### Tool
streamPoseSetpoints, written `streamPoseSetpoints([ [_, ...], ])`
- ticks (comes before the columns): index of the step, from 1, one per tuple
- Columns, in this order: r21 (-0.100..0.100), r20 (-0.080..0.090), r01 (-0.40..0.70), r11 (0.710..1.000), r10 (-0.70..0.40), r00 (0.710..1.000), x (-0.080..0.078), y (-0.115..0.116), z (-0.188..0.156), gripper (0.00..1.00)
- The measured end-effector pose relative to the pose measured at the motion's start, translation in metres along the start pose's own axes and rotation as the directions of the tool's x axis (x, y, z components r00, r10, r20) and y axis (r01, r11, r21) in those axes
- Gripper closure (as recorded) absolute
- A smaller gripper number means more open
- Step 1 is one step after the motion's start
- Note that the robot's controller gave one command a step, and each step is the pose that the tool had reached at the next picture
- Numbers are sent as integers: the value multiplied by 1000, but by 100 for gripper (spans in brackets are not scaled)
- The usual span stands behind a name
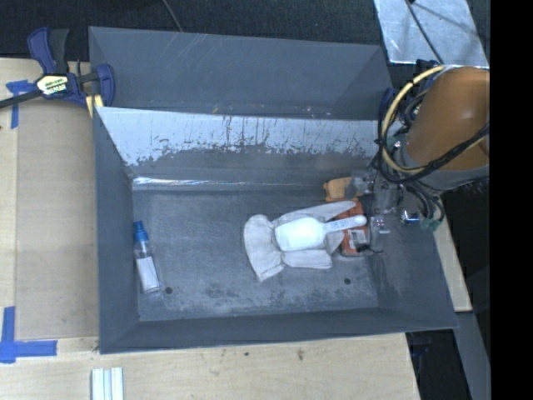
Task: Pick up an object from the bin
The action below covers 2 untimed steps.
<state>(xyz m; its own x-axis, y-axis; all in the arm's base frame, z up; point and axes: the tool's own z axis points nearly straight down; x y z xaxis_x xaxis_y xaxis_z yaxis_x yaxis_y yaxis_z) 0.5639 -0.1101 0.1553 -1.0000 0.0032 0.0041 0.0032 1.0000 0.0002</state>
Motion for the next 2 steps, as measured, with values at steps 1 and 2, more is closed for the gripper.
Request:
streamPoseSetpoints([
  [1,1,8,3,1000,-3,1000,-2,0,-5,0],
  [2,3,14,71,997,-71,997,-3,5,28,0],
])
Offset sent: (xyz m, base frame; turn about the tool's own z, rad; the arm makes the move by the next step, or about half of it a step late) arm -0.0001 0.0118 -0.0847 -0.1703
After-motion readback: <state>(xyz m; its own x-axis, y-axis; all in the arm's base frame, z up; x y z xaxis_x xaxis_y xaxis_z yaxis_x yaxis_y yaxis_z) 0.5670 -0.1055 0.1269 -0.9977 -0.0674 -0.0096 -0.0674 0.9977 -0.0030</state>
